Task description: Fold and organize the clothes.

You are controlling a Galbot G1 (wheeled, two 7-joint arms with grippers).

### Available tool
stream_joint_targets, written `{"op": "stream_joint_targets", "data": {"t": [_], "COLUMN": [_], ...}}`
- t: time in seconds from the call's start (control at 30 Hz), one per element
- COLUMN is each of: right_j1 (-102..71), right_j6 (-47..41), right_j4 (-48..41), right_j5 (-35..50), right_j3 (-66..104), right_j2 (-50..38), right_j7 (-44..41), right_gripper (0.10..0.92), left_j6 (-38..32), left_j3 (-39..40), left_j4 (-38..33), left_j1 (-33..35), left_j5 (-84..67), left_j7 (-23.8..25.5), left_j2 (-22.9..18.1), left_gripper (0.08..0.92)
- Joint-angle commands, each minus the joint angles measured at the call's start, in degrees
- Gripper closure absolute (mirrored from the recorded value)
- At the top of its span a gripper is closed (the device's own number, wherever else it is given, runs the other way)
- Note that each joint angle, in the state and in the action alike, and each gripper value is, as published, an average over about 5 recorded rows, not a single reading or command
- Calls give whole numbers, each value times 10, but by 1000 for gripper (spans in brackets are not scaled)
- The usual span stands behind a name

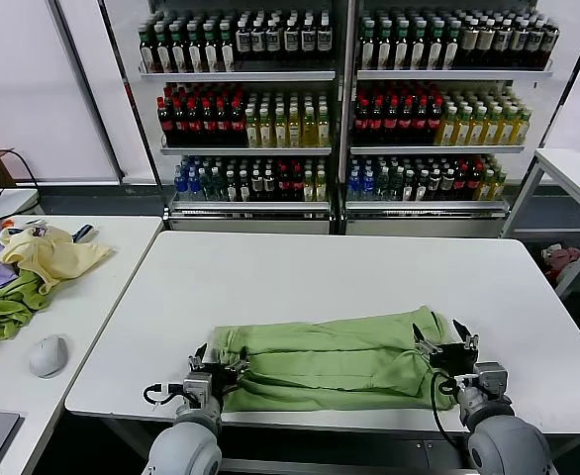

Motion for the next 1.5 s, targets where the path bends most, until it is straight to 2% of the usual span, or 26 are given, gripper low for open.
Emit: {"op": "stream_joint_targets", "data": {"t": [0.03,0.4,0.67,0.77,0.97,1.1,1.27,1.5], "right_j1": [-3,4,18,24,31,32,29,28], "right_j6": [2,2,4,6,7,8,10,12], "right_j4": [2,0,-1,-3,-1,0,1,2], "right_j5": [-5,-4,-2,-1,2,2,2,1], "right_j3": [0,-2,-5,-6,-6,-6,-5,-4], "right_j2": [1,2,6,8,7,7,7,7], "right_j7": [0,1,5,6,7,8,8,7], "right_gripper": [203,203,203,203,203,203,203,203], "left_j6": [4,-14,-8,-5,0,7,7,4], "left_j3": [-1,-19,-95,-134,-217,-264,-267,-176], "left_j4": [21,30,1,-19,-39,-68,-139,-181], "left_j1": [9,1,-14,-17,-16,-14,-18,-40], "left_j5": [27,-26,-76,-94,-170,-281,-456,-556], "left_j7": [-12,-1,6,9,16,15,12,7], "left_j2": [-28,-19,36,63,127,147,117,49], "left_gripper": [267,587,819,875,884,884,884,884]}}
